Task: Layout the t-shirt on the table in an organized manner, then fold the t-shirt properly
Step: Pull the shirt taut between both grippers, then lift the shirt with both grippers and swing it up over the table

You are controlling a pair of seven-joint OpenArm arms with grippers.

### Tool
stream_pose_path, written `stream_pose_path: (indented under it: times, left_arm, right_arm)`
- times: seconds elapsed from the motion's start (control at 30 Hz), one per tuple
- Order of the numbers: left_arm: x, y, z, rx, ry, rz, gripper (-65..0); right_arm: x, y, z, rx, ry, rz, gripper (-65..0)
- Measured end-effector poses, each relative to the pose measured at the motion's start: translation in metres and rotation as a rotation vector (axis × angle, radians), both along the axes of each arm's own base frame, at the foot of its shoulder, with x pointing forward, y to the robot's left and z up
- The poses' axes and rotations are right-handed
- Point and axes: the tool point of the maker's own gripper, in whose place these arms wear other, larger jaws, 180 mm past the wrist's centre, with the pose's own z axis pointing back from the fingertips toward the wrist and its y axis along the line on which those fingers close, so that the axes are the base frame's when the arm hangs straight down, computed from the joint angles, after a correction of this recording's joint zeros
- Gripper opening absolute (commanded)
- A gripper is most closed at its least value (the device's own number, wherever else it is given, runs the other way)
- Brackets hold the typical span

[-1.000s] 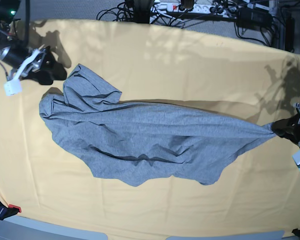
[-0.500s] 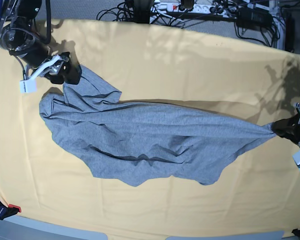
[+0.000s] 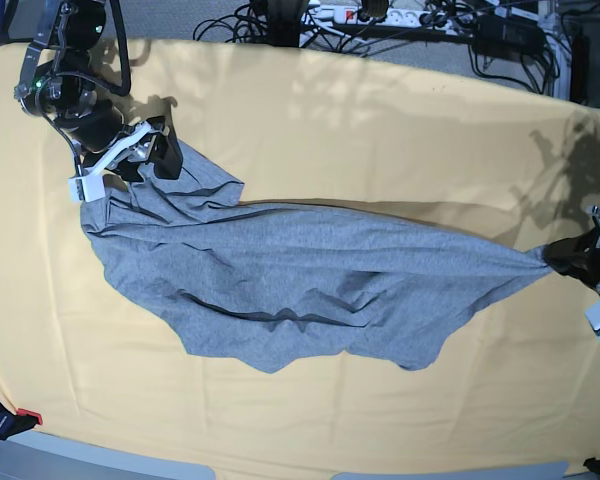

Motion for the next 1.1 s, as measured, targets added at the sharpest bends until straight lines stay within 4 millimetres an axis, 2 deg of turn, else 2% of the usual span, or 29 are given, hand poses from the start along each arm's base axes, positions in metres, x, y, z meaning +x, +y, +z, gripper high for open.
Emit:
stream_pose_path:
  times: [0.1, 0.13, 0.3, 0.37, 0.43, 0.53, 0.67, 0.77, 0.9, 1.0, 1.1]
  left_arm:
    - [0.0, 0.0, 0.0, 0.0, 0.0, 0.0, -65.0]
    - [0.0, 0.0, 0.0, -0.001, 0.0, 0.0, -65.0]
    - [0.0, 0.0, 0.0, 0.0, 0.0, 0.0, -65.0]
    - [0.0, 0.0, 0.0, 0.0, 0.0, 0.0, -65.0]
    - [0.0, 0.0, 0.0, -0.001, 0.0, 0.0, -65.0]
    - [0.0, 0.0, 0.0, 0.0, 0.0, 0.001, -65.0]
    - [0.0, 0.0, 0.0, -0.001, -0.002, -0.001, -65.0]
    - [0.0, -0.001, 0.0, 0.0, -0.002, -0.002, -65.0]
    - [-0.001, -0.003, 0.002, 0.005, -0.008, -0.015, -65.0]
    - [-0.002, -0.013, 0.006, 0.005, -0.021, -0.036, -65.0]
    - [-0.004, -0.02, 0.01, 0.009, -0.022, -0.036, -65.0]
  right_arm:
    - [-0.003, -0.004, -0.006, -0.049, 0.017, 0.012, -60.3]
    - [-0.004, -0.003, -0.006, -0.066, 0.012, 0.041, -65.0]
    - [-0.009, 0.002, -0.005, -0.1, -0.015, 0.137, -65.0]
    - [-0.013, 0.003, 0.005, -0.11, -0.031, 0.181, -65.0]
    - [-0.012, -0.001, 0.029, -0.144, -0.097, 0.204, -65.0]
    - [-0.015, -0.018, 0.069, -0.255, -0.196, 0.199, -65.0]
    - [-0.04, -0.033, 0.1, -0.383, -0.226, 0.213, -65.0]
    - [-0.052, -0.029, 0.125, -0.381, -0.275, 0.242, -65.0]
    - [-0.085, -0.045, 0.105, -0.388, -0.109, 0.257, -65.0]
    - [-0.097, -0.044, 0.113, -0.32, -0.099, 0.269, -65.0]
    - [-0.116, -0.047, 0.109, -0.296, -0.022, 0.278, -65.0]
